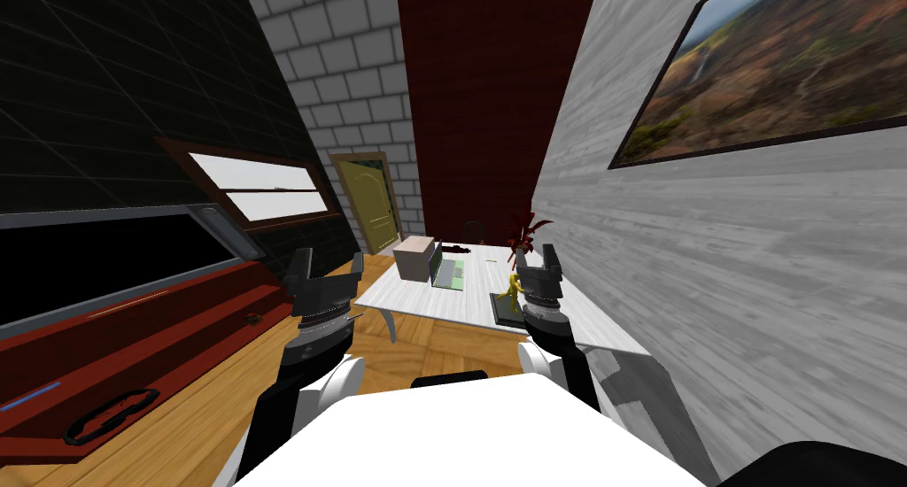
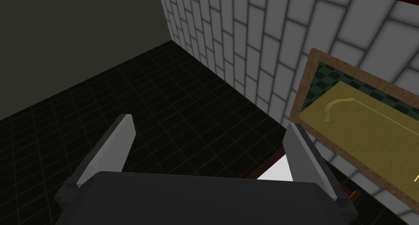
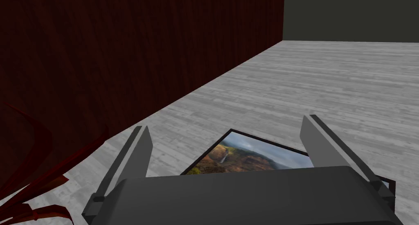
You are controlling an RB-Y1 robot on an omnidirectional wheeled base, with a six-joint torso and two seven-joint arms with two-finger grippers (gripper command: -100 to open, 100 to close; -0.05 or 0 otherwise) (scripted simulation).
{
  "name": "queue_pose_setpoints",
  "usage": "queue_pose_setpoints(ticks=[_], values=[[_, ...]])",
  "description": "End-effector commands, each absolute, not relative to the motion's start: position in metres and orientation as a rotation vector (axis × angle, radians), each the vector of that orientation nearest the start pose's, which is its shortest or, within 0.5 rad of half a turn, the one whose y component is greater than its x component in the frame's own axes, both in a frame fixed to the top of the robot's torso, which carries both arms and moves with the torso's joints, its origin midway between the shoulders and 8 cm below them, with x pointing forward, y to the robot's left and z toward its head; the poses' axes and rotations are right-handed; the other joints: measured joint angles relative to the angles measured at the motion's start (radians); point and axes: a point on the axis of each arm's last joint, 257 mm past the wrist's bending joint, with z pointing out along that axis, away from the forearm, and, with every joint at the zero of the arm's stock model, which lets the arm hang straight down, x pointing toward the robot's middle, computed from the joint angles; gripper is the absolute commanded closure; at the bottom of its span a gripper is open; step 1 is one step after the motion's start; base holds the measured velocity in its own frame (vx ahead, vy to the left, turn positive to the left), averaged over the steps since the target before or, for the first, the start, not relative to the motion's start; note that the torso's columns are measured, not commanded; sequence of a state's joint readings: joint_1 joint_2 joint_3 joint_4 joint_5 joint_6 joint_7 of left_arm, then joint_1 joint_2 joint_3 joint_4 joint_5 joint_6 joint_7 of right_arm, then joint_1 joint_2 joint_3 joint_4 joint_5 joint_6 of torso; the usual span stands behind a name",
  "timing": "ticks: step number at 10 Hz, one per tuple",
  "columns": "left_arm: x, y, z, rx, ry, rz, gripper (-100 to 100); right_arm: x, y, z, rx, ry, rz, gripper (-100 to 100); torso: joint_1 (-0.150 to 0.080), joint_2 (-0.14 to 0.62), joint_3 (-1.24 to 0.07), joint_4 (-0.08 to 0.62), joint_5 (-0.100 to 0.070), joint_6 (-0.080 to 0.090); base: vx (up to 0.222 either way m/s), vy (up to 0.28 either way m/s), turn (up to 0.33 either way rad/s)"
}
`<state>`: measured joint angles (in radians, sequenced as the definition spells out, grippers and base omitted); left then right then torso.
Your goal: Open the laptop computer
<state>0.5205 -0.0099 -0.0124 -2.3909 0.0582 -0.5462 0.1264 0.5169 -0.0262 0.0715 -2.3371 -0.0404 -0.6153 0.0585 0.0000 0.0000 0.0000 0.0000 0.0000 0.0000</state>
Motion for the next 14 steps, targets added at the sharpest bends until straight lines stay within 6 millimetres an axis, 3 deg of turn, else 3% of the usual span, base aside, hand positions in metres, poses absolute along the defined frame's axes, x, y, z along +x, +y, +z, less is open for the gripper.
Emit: queue_pose_setpoints(ticks=[1, 9, 10, 11, 14], values=[[0.309, 0.279, 0.074, -0.626, 0.439, -1.493, 0, 0.312, -0.256, 0.063, 0.532, 0.508, 1.372, 0, 0.000, 0.041, -0.082, 0.041, 0.000, 0.000, 0.000, 0.000, 0.000], [0.309, 0.279, 0.074, -0.626, 0.439, -1.493, 0, 0.312, -0.256, 0.063, 0.531, 0.508, 1.373, 0, 0.000, 0.618, -1.234, 0.617, 0.000, 0.000, 0.000, 0.000, 0.000], [0.309, 0.279, 0.074, -0.626, 0.439, -1.493, 0, 0.318, -0.250, 0.056, 0.499, 0.574, 1.347, -100, 0.000, 0.691, -1.382, 0.691, 0.000, 0.000, 0.008, 0.046, 0.010], [0.309, 0.279, 0.074, -0.626, 0.439, -1.493, 0, 0.321, -0.248, 0.051, 0.483, 0.609, 1.328, -100, 0.002, 0.725, -1.451, 0.724, 0.001, 0.000, 0.025, 0.076, 0.007], [0.309, 0.279, 0.074, -0.626, 0.439, -1.493, 0, 0.335, -0.242, 0.033, 0.427, 0.726, 1.244, -100, 0.002, 0.737, -1.476, 0.738, 0.001, 0.000, 0.025, 0.116, 0.010]])
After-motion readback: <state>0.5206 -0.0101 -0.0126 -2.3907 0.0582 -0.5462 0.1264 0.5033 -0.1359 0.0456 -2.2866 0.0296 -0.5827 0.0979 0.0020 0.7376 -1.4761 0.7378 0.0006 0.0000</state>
